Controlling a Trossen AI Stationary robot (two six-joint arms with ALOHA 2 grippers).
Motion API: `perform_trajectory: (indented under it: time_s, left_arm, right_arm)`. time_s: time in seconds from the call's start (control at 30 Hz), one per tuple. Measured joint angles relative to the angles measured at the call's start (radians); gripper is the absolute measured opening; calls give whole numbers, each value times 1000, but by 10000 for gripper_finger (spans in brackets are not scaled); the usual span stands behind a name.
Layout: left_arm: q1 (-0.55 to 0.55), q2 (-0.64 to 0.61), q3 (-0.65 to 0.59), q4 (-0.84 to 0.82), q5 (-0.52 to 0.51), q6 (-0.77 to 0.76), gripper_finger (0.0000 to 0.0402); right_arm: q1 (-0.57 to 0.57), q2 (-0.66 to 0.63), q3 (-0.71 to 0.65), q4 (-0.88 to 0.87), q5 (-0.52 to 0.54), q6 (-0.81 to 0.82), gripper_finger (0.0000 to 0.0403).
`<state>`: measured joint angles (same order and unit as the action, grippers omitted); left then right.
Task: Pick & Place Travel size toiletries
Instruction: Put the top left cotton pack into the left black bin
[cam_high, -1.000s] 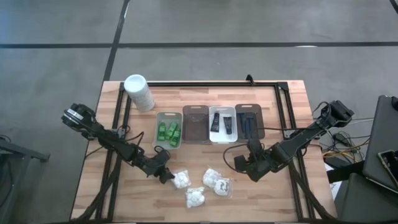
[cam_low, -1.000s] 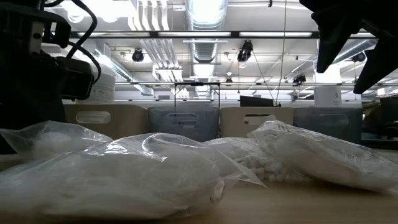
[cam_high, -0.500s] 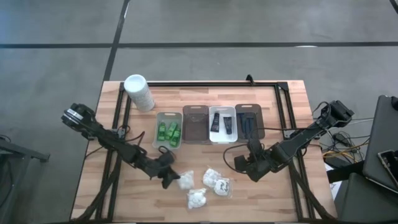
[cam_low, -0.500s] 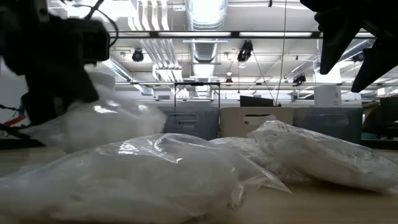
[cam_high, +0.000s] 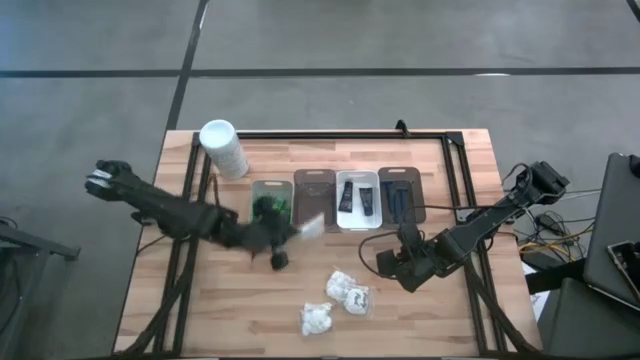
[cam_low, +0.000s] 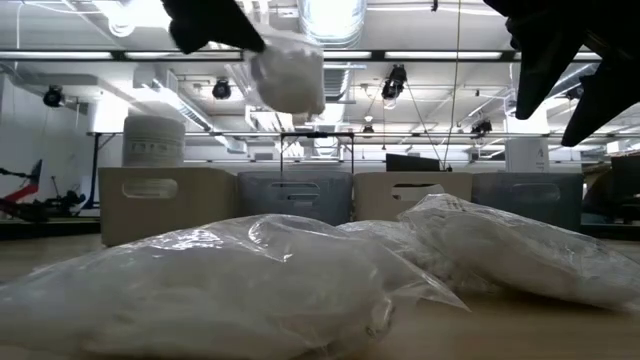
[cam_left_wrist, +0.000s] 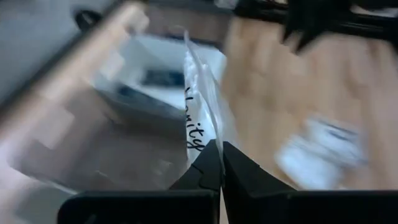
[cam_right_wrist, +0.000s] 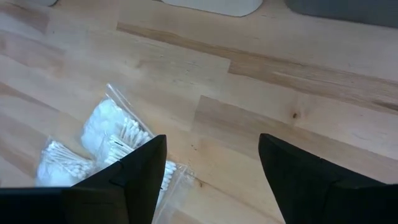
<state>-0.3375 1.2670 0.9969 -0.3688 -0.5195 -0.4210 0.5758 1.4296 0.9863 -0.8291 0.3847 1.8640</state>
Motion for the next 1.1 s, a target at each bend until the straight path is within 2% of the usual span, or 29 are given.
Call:
perform_trajectory:
  time_s: [0.1, 0.23, 0.37, 0.57, 0.77, 0.97, 1.1]
  left_arm:
    - [146, -11, 20, -2, 74, 156, 1]
    - [366, 17, 15, 9, 326, 289, 1]
    - [525, 82, 13, 33, 483, 436, 1]
    - [705, 203, 13, 105, 702, 497, 1]
    - [768, 334, 23, 140, 739, 541, 4]
    - [765, 375, 55, 125, 561, 593, 42]
    - [765, 363, 59, 111, 520, 650, 87]
  right_arm:
    - [0, 0, 0, 0, 4, -5, 255]
    - [0, 0, 0, 2, 9, -5, 265]
    - [0, 0, 1, 0, 11, 7, 273]
    - [0, 0, 1, -3, 11, 48, 284]
    - [0, 0, 1, -4, 11, 93, 294]
    - [0, 0, 1, -2, 11, 104, 309]
    - [0, 0, 1, -2, 10, 115, 322]
